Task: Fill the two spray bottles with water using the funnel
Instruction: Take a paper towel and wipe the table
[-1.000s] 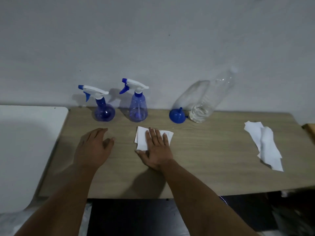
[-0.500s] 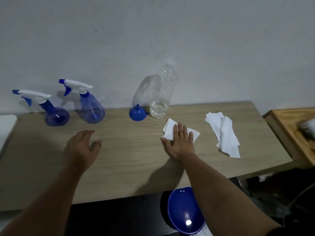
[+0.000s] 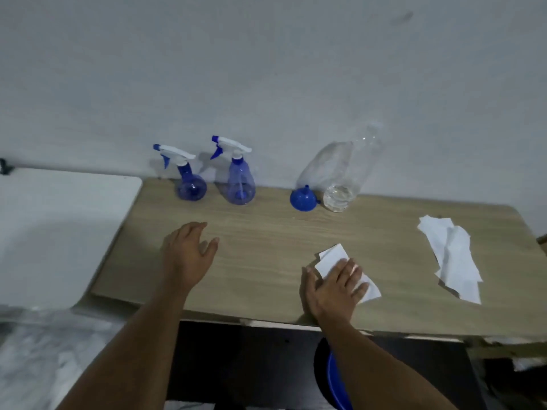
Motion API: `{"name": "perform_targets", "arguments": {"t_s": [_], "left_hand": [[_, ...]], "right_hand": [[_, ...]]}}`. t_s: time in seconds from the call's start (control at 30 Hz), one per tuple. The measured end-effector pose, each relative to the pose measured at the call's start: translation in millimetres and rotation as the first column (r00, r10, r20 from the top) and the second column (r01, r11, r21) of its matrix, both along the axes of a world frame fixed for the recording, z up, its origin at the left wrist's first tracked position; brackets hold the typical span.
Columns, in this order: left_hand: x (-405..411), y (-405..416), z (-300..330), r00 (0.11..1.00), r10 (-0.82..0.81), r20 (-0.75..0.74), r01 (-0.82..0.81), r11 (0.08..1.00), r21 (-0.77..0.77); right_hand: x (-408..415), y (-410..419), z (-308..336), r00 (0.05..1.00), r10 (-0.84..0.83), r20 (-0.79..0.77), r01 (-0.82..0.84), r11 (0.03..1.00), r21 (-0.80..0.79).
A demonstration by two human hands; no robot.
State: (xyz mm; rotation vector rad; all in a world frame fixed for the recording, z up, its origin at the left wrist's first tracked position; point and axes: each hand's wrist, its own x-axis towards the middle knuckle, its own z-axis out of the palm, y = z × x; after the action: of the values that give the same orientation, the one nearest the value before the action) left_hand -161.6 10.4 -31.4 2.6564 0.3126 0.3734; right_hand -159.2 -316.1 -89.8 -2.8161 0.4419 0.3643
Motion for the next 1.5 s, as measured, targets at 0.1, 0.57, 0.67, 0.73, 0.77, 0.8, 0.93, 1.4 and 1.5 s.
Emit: {"name": "perform_targets", "arguments": {"t_s": [0.1, 0.57, 0.67, 0.73, 0.77, 0.8, 0.93, 1.4, 1.5], "left_hand": [[-23.5, 44.7, 4.3, 1.000, 0.024, 0.020, -0.024, 1.000, 0.005], [-91.8, 206.8, -1.8, 0.962, 0.243, -0.126, -0.236, 0.969, 0.069], [-102.1, 216.7, -3.8, 0.955, 0.266, -0.129, -0.259, 0.963, 0.073], [-107.8, 219.0, -1.9, 0.951, 0.280, -0.135, -0.272, 0.960, 0.070], [-109.6, 219.5, -1.0, 0.950, 0.280, -0.137, -0.273, 0.960, 0.069], [-110.6, 218.5, -0.8, 0.950, 0.280, -0.137, -0.273, 0.960, 0.068], [-107.8, 196.1, -1.5, 0.952, 0.277, -0.132, -0.276, 0.961, 0.029], [-62.5, 32.7, -8.6, 0.990, 0.009, -0.139, -0.002, 0.999, 0.047], [-48.2, -9.3, -7.9, 0.988, -0.056, -0.145, 0.064, 0.997, 0.052]], "right_hand": [[-3.9, 75.0, 2.9, 0.988, 0.152, 0.008, -0.153, 0.988, 0.014], [-9.1, 395.6, 4.3, 0.720, 0.694, 0.009, -0.692, 0.717, 0.088], [-30.7, 412.9, -1.3, 0.589, 0.807, 0.040, -0.808, 0.585, 0.075], [-46.3, 413.1, -4.2, 0.502, 0.863, 0.056, -0.865, 0.501, 0.044], [-53.9, 409.0, -4.6, 0.467, 0.882, 0.069, -0.885, 0.465, 0.036], [-60.4, 402.5, -5.1, 0.434, 0.897, 0.087, -0.901, 0.433, 0.033], [-80.6, 364.1, -6.3, 0.332, 0.936, 0.115, -0.943, 0.332, 0.016], [-118.4, 124.0, -9.1, 0.570, 0.815, 0.106, -0.814, 0.577, -0.066], [-111.7, 66.3, -9.3, 0.634, 0.768, 0.090, -0.764, 0.640, -0.085]]}}
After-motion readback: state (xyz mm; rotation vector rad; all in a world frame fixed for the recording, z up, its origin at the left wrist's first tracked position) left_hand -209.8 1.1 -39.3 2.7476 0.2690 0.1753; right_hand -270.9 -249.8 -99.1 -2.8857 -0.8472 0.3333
